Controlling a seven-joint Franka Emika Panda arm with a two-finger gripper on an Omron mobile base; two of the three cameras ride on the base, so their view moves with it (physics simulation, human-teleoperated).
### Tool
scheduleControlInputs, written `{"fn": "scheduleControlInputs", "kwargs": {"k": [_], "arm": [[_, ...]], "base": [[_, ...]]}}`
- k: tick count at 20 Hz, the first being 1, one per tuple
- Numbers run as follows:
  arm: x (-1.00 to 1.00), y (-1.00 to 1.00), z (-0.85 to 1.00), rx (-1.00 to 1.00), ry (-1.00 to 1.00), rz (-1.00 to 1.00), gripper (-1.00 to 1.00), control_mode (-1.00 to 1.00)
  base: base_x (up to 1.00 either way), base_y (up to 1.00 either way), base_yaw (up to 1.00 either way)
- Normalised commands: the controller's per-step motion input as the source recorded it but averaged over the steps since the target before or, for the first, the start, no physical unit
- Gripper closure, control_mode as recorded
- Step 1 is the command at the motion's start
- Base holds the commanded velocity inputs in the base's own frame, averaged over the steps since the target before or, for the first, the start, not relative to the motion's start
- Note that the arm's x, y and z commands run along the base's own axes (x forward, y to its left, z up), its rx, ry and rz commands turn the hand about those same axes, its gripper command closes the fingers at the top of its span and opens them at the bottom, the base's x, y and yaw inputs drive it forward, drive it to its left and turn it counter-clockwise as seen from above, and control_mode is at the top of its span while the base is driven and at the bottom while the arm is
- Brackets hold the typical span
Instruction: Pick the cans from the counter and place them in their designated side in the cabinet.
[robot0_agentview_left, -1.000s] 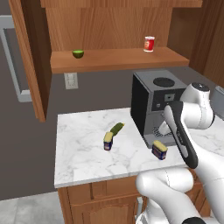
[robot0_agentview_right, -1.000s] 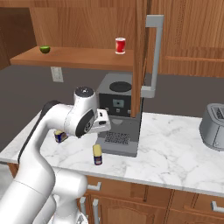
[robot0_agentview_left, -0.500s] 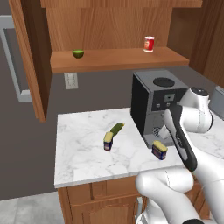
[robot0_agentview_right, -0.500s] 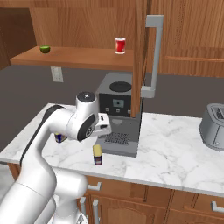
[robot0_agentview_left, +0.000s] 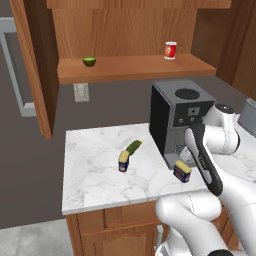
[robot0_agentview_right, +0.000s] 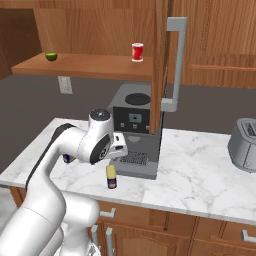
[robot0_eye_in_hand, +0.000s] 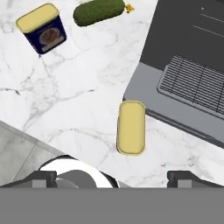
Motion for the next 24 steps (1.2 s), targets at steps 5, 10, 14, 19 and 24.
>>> {"fn": "scheduleControlInputs", "kwargs": {"k": [5, 10, 14, 19, 24], "arm": [[0.12, 0.00, -0.12, 0.00, 0.04, 0.01, -1.00, -1.00], [0.11, 0.00, -0.12, 0.00, 0.05, 0.01, -1.00, -1.00], [0.09, 0.00, -0.13, 0.00, 0.04, 0.02, -1.00, -1.00], [0.08, -0.01, -0.13, 0.00, 0.04, 0.01, -1.00, -1.00], [0.04, -0.06, -0.14, 0.00, 0.02, 0.01, -1.00, -1.00]], "base": [[0.00, 0.00, 0.00], [0.00, 0.00, 0.00], [0.00, 0.00, 0.00], [0.00, 0.00, 0.00], [0.00, 0.00, 0.00]]}}
